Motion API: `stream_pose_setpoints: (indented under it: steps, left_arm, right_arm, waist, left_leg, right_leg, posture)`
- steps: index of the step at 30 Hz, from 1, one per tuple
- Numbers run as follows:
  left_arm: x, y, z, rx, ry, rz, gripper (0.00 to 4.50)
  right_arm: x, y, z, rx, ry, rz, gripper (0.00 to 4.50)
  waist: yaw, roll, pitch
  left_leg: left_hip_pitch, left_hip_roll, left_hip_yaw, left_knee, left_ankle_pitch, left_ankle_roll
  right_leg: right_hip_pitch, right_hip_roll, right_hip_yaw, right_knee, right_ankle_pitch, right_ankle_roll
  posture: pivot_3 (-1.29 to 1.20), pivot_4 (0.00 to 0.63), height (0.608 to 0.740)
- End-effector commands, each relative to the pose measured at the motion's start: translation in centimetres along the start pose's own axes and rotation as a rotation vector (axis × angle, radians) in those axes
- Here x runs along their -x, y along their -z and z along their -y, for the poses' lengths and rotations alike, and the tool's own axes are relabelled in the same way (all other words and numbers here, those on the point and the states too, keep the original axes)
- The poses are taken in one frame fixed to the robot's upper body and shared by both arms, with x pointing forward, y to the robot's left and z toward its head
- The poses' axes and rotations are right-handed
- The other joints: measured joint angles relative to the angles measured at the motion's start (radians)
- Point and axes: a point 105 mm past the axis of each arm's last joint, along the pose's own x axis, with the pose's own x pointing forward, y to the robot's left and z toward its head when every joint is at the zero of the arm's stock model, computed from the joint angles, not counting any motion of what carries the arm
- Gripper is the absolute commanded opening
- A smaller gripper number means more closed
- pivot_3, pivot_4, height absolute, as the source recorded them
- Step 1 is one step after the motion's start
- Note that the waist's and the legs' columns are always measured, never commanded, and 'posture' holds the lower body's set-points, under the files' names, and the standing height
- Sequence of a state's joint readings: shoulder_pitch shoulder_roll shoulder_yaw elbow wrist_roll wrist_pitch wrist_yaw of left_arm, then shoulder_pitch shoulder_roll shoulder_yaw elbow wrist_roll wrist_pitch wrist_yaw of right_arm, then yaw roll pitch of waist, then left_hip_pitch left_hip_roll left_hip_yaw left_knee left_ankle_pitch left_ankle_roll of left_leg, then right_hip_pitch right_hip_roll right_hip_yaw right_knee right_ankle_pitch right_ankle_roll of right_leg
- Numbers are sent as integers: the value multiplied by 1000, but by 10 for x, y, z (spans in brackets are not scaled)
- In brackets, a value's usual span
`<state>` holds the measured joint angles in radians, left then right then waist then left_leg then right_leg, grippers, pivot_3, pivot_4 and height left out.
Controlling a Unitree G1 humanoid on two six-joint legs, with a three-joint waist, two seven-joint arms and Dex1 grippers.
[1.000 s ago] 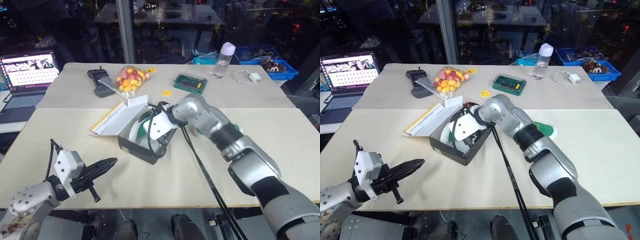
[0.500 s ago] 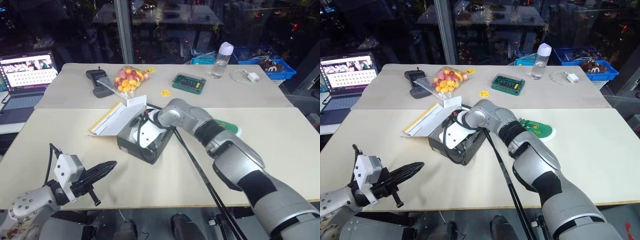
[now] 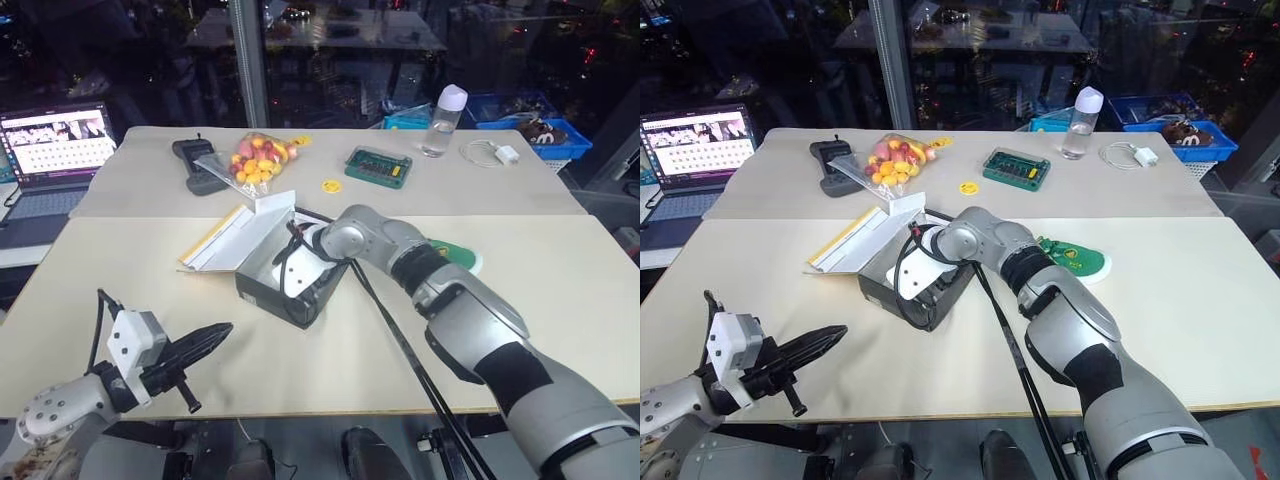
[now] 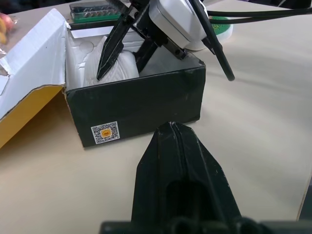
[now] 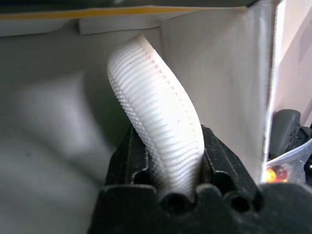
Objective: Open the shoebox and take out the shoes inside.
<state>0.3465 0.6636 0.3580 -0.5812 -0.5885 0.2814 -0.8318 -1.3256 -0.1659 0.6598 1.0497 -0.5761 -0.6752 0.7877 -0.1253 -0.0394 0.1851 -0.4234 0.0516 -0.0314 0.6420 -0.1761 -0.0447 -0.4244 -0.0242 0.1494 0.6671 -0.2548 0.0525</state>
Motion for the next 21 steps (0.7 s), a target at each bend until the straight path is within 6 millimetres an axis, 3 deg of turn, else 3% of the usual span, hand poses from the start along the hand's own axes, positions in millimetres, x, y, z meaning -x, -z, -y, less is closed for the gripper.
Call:
stream_pose_setpoints:
  steps: [1,8,21]
  left_arm:
    - [2,-4,-1,-31,3,20,0]
    - [3,-3,-1,-26,5,20,0]
    - [3,-2,0,-28,6,15,0]
  right_arm:
    - [18,-6,30,-14,104,47,774]
    - [44,-9,57,-112,217,126,774]
    - [96,7,99,-317,467,180,774]
  waist:
    - [0,0,0]
    - [0,0,0]
    - [-1,0,0]
  left_leg:
    - [0,0,0,0,0,0]
    - [0,0,0,0,0,0]
    - [0,0,0,0,0,0]
  right_leg:
    - [0,0,0,0,0,0]
    - [0,0,0,0,0,0]
    - [0,0,0,0,0,0]
  posture:
    - [0,150,703]
    - [0,150,703]
    - [0,150,703]
